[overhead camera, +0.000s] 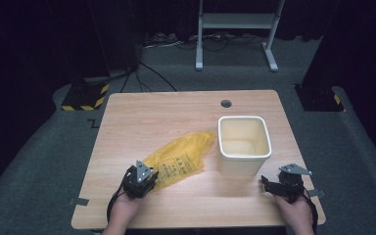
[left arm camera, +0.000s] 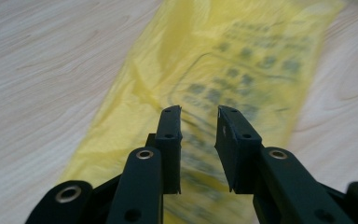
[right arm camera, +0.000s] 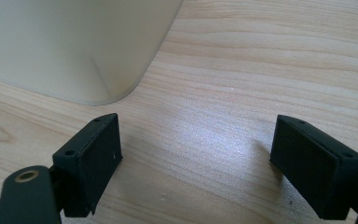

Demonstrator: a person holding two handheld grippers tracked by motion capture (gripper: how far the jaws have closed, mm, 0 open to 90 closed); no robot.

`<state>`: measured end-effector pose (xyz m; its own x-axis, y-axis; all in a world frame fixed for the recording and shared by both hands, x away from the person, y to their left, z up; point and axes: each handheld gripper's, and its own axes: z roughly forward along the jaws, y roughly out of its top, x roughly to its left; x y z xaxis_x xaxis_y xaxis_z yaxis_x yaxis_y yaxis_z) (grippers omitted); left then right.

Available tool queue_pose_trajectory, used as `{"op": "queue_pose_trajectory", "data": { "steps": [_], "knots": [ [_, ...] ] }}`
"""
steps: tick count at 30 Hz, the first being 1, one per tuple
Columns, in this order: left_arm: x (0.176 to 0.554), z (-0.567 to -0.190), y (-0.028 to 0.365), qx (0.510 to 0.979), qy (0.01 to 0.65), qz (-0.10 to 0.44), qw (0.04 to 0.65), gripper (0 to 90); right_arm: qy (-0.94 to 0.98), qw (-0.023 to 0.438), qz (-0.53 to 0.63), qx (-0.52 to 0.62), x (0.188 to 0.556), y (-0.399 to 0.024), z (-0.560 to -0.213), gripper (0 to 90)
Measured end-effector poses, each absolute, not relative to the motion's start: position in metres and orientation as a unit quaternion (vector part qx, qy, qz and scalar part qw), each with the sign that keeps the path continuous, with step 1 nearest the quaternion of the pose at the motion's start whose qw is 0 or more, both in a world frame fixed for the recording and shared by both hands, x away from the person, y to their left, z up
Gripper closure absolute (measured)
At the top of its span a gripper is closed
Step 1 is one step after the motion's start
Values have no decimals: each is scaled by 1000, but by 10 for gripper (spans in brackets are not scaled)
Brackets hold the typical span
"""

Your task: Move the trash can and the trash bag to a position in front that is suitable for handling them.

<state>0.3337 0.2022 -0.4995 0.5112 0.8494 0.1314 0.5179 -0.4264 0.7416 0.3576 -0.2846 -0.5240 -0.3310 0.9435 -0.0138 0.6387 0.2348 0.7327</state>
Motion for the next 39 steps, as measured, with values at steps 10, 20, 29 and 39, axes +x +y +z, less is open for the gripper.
{"op": "queue_pose_trajectory", "data": {
  "steps": [10,20,29,39],
  "knots": [
    [345,-521,211,790,463,238,325,725,749,237,322,528,357,-284,-524,159],
    [344,-521,253,738,545,279,285,766,750,237,322,528,357,-284,-524,160],
    [331,-519,252,717,578,264,288,762,749,237,322,528,357,-284,-524,160],
    [314,-518,167,785,481,221,320,730,749,237,323,528,358,-284,-524,160]
  ]
}}
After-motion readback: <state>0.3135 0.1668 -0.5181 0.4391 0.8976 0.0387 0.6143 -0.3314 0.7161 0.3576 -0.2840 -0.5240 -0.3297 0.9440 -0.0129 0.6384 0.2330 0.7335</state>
